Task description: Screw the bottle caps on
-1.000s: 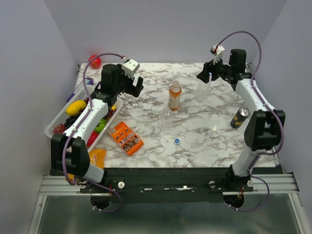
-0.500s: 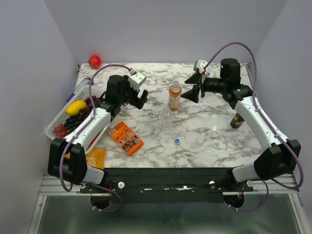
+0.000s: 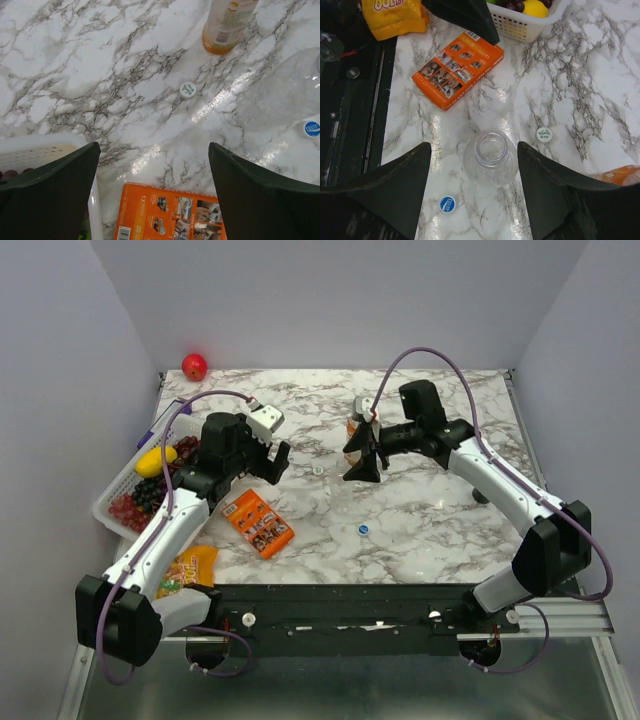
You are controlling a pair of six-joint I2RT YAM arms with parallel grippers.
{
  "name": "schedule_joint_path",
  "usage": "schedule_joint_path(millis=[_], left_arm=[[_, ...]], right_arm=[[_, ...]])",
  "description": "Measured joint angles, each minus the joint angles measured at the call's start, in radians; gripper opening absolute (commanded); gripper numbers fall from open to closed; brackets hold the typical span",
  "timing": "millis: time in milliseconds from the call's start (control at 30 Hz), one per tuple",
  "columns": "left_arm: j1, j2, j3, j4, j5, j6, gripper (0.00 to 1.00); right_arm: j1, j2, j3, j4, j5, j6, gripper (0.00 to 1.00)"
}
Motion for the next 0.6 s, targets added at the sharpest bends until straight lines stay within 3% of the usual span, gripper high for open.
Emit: schedule_joint_path(millis=[200, 300, 400, 433, 533, 600], left_arm=[[0.000, -0.053, -0.014, -0.050, 0.077, -0.039, 0.99], [0.000, -0.053, -0.014, -0.059, 0.129, -0.042, 0.99], [0.002, -0.053, -0.016, -0.052, 0.201, -0.042, 0.99], [0.003, -0.053, -0.020, -0.046, 0.224, -0.042, 0.99], [0.002, -0.067, -0.079, 0.011, 0.309, -0.043, 0.99], [-0.005, -0.082, -0.130, 0.033, 0.353, -0.039, 0.99]], right_arm=[[0.003, 0.104, 0.010, 0.014, 0.000, 0.009, 0.70], [0.005, 0.151, 0.016, 0.015, -0.002, 0.012, 0.59], [0.013, 0.171, 0.031, 0.026, -0.014, 0.025, 0.36], [0.015, 0.171, 0.034, 0.033, -0.018, 0.032, 0.24], [0.024, 0.171, 0.063, 0.055, -0.028, 0.066, 0.12], [0.029, 0.167, 0.067, 0.068, -0.027, 0.093, 0.10]])
